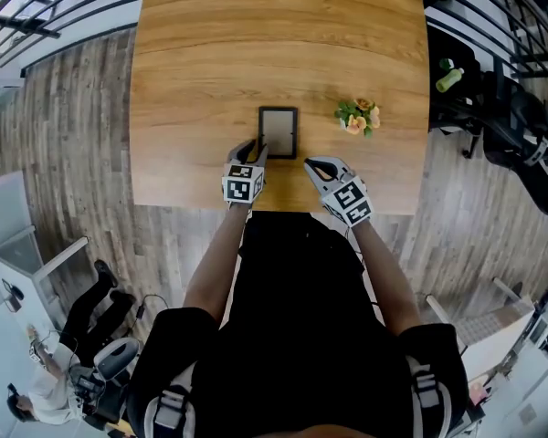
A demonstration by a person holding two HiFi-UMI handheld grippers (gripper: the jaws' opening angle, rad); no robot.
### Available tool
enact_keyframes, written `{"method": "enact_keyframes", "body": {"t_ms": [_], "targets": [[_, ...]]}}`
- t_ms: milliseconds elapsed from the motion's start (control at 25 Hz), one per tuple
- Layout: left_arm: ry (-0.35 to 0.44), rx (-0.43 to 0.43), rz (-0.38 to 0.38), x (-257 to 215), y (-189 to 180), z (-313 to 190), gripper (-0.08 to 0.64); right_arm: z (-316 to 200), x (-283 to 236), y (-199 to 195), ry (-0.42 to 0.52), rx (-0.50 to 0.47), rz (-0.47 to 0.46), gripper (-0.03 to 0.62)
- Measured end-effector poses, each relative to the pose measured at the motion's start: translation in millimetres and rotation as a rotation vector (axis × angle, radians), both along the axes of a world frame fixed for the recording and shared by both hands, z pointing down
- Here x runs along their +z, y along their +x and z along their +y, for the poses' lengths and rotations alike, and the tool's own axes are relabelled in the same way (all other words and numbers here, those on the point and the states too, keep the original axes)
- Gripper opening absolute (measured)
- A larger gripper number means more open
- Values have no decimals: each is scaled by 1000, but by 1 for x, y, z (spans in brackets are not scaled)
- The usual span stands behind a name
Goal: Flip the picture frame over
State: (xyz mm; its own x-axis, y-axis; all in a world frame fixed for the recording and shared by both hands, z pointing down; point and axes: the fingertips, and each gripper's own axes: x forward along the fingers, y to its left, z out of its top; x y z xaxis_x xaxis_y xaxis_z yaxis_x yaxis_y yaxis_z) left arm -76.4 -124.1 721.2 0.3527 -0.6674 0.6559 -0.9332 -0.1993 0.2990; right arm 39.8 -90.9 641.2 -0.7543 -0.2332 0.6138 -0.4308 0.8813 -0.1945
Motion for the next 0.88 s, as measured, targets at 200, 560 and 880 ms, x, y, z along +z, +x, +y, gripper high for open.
{"method": "enact_keyframes", "body": {"t_ms": [200, 560, 880], "targets": [[-37, -26, -26, 12, -6, -4, 127, 4, 4, 1, -12, -3, 15, 6], [-84, -48, -55, 24, -9, -9, 101, 2, 12, 12, -18, 8, 39, 7], [-100, -83, -85, 27, -7, -8, 80, -1, 3, 9, -10, 32, 4, 6]]}}
